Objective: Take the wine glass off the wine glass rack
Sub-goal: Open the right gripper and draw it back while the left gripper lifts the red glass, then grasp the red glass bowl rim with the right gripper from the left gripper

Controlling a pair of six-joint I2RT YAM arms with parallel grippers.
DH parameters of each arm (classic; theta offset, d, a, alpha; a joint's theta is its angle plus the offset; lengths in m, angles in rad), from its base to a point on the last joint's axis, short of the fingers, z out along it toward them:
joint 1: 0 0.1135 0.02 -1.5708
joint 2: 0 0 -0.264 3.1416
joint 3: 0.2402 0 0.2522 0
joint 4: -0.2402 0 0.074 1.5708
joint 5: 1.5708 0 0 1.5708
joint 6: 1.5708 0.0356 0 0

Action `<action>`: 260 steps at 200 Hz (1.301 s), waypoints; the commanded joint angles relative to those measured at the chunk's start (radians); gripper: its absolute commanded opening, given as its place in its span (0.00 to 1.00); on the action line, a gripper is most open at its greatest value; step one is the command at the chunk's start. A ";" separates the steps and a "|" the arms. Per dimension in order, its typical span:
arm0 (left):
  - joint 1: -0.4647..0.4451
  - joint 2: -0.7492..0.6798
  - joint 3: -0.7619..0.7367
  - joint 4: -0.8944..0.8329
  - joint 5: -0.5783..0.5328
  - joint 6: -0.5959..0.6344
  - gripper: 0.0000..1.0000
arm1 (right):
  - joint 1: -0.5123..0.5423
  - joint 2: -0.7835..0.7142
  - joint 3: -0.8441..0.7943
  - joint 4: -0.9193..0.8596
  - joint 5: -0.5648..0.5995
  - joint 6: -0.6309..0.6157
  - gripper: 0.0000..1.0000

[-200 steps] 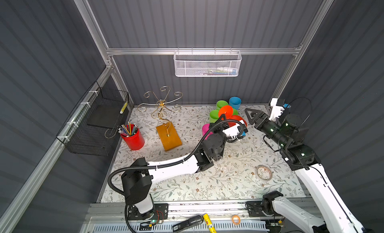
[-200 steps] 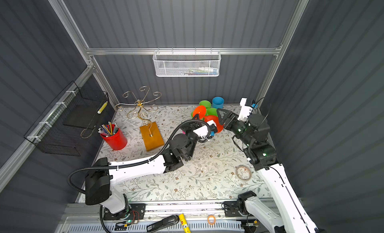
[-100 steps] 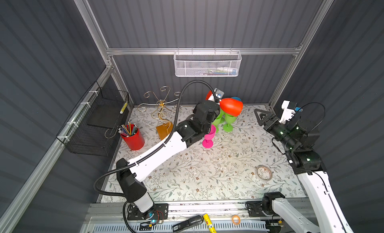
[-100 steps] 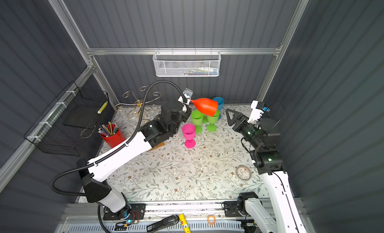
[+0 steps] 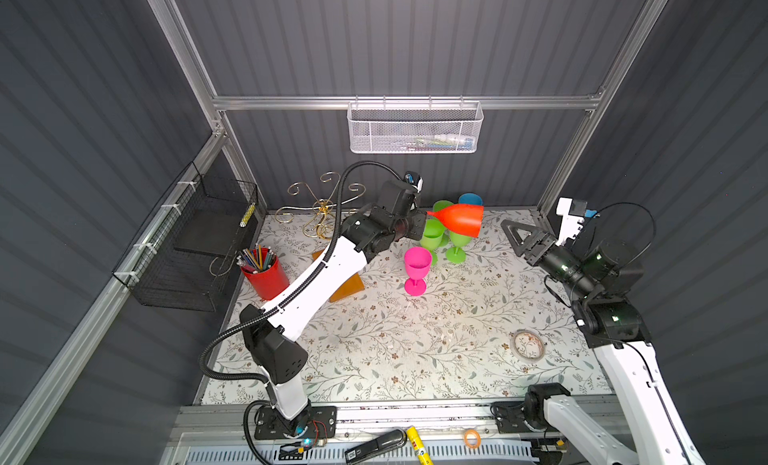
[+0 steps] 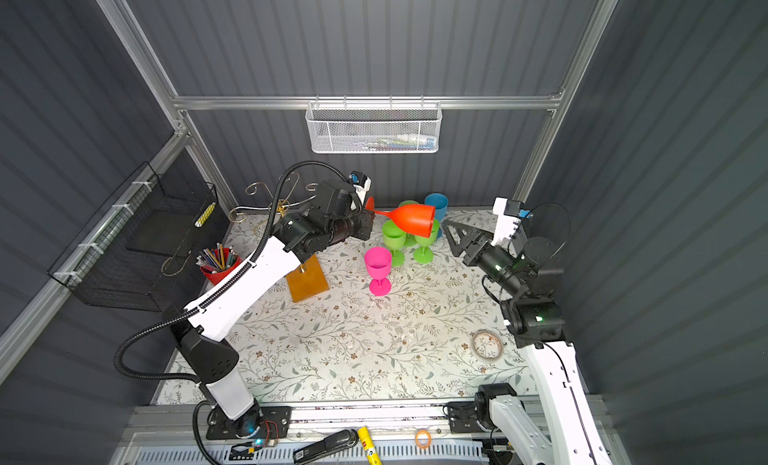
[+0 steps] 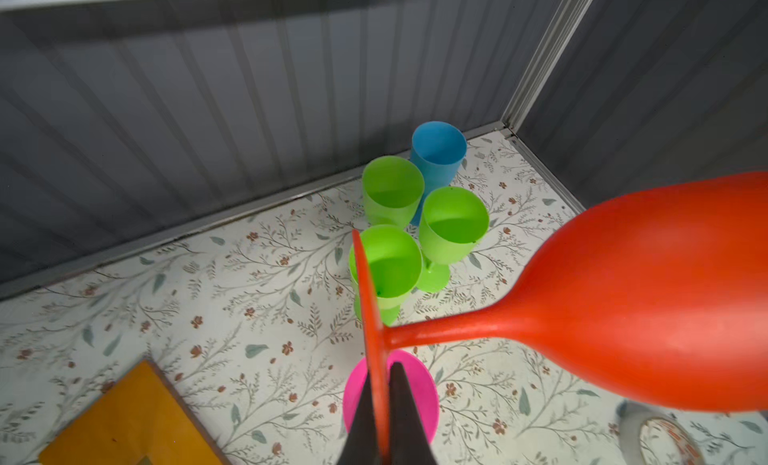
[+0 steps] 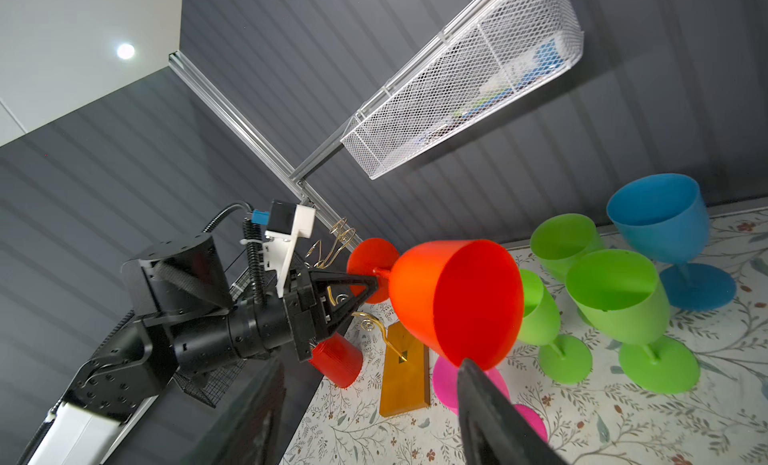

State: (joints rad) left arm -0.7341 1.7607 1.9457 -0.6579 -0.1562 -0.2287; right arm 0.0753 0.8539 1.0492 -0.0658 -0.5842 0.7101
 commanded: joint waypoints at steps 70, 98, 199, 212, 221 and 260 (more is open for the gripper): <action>0.042 0.006 0.021 -0.001 0.226 -0.118 0.00 | 0.064 0.094 0.082 -0.024 -0.046 -0.105 0.60; 0.042 0.000 0.014 0.001 0.227 -0.117 0.00 | 0.121 0.149 0.127 -0.072 -0.007 -0.161 0.59; 0.050 -0.024 -0.010 0.012 0.228 -0.113 0.00 | 0.221 0.283 0.245 -0.145 0.052 -0.251 0.19; 0.050 -0.025 -0.010 0.015 0.228 -0.114 0.00 | 0.222 0.293 0.248 -0.142 0.049 -0.246 0.13; 0.050 -0.027 -0.011 0.015 0.231 -0.116 0.00 | 0.224 0.297 0.249 -0.139 0.043 -0.243 0.10; 0.053 -0.033 -0.008 0.011 0.223 -0.118 0.07 | 0.228 0.311 0.272 -0.152 0.048 -0.240 0.00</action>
State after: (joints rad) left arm -0.6655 1.7599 1.9366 -0.6666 0.0467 -0.3370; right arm 0.2832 1.1568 1.2819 -0.2115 -0.5045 0.4709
